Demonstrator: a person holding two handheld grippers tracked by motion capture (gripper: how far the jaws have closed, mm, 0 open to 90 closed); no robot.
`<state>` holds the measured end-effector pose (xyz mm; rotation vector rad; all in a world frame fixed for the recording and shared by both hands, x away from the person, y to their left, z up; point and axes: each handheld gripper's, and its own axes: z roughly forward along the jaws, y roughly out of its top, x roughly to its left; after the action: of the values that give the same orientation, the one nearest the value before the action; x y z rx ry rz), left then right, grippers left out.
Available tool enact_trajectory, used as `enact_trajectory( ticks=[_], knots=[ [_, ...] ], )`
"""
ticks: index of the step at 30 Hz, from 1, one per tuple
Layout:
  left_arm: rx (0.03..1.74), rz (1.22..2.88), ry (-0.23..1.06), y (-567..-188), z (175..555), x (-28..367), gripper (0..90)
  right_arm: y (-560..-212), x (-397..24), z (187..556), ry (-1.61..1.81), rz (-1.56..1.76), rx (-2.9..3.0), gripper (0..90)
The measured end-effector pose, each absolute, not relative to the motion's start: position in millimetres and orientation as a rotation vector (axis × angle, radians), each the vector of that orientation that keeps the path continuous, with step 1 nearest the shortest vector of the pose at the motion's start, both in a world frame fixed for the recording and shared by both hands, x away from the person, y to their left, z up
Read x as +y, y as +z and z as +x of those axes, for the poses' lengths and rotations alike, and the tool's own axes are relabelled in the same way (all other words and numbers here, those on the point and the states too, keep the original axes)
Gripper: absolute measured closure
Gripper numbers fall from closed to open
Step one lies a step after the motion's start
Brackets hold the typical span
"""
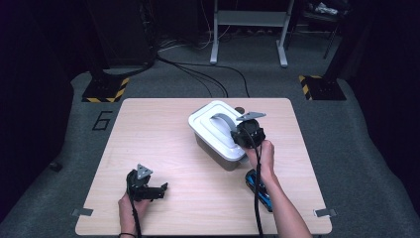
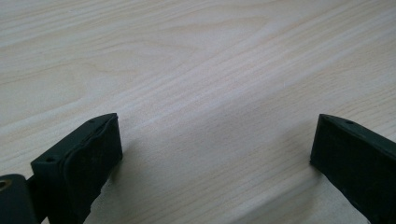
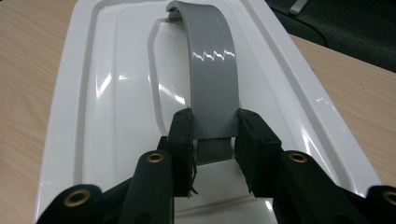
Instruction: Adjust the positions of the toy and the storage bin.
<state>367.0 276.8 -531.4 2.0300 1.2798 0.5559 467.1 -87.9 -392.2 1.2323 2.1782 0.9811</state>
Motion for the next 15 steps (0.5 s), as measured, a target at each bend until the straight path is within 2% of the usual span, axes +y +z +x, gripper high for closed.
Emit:
enact_trajectory(
  ticks=[15],
  knots=[
    [1.280, 2.030, 0.556, -531.4, 367.0, 276.8, 2.0, -393.2, -91.7, 464.2, 0.976, 1.251, 2.154, 67.7]
  ],
)
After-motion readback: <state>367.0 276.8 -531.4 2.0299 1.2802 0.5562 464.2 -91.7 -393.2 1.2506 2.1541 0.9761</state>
